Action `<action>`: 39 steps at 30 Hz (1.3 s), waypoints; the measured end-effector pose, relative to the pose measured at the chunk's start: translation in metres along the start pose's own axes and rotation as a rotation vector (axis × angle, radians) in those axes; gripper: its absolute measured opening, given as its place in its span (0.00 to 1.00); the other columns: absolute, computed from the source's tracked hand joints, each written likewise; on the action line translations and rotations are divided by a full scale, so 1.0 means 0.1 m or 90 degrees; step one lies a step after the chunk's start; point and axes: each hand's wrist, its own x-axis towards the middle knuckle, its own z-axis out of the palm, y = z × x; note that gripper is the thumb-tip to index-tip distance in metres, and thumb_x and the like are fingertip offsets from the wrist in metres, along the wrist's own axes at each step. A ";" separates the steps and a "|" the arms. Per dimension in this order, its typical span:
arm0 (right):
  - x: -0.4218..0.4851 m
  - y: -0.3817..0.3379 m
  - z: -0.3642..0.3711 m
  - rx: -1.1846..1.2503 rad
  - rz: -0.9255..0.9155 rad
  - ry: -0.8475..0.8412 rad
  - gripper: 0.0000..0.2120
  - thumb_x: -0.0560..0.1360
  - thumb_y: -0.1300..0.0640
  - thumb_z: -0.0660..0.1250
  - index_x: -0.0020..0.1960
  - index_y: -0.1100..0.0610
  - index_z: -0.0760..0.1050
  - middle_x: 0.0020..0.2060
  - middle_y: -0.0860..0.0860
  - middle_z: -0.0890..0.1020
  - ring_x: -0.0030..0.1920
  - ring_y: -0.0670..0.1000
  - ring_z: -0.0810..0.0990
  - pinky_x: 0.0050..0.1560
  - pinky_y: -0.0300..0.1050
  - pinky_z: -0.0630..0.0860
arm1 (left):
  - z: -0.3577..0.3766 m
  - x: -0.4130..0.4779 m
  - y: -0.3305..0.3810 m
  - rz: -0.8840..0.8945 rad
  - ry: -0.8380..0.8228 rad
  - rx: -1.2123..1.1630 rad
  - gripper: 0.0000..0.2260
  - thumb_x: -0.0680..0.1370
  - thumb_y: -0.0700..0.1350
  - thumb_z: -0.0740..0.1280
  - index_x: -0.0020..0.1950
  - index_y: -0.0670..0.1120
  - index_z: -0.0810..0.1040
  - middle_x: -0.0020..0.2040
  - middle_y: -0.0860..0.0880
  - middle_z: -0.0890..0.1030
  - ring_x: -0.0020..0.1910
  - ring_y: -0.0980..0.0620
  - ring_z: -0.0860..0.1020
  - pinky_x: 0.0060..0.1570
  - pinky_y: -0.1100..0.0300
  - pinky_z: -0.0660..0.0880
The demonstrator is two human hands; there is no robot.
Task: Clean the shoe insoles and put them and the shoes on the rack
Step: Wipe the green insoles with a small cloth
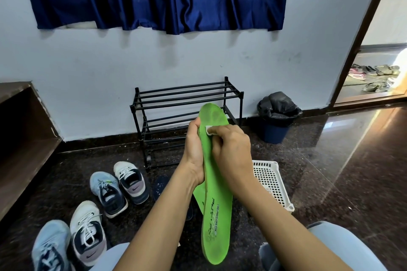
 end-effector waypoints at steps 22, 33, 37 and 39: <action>0.06 0.03 -0.01 -0.007 -0.020 0.017 0.10 0.68 0.64 0.64 0.44 0.60 0.83 0.38 0.55 0.83 0.41 0.56 0.80 0.44 0.41 0.70 | 0.01 -0.03 -0.02 -0.010 0.013 0.019 0.25 0.80 0.59 0.52 0.42 0.45 0.82 0.36 0.46 0.83 0.35 0.49 0.81 0.38 0.60 0.75; 0.09 0.02 -0.02 -0.008 -0.022 -0.003 0.11 0.68 0.63 0.62 0.44 0.60 0.83 0.37 0.56 0.82 0.41 0.57 0.80 0.40 0.45 0.76 | 0.02 0.00 -0.03 -0.022 0.023 0.016 0.25 0.80 0.58 0.52 0.38 0.45 0.81 0.34 0.46 0.82 0.33 0.49 0.81 0.37 0.60 0.74; 0.00 -0.03 -0.01 0.001 -0.027 -0.023 0.12 0.68 0.63 0.63 0.45 0.60 0.83 0.38 0.55 0.83 0.41 0.56 0.80 0.42 0.44 0.75 | -0.01 0.00 -0.01 -0.014 0.023 0.013 0.26 0.79 0.59 0.51 0.37 0.45 0.82 0.35 0.46 0.82 0.33 0.49 0.81 0.37 0.62 0.75; 0.06 -0.02 -0.02 -0.007 -0.032 -0.013 0.11 0.68 0.64 0.63 0.44 0.60 0.83 0.37 0.55 0.82 0.40 0.57 0.80 0.42 0.44 0.72 | -0.01 0.00 -0.02 -0.014 0.018 0.012 0.28 0.80 0.58 0.52 0.35 0.46 0.83 0.34 0.46 0.82 0.32 0.49 0.81 0.36 0.61 0.75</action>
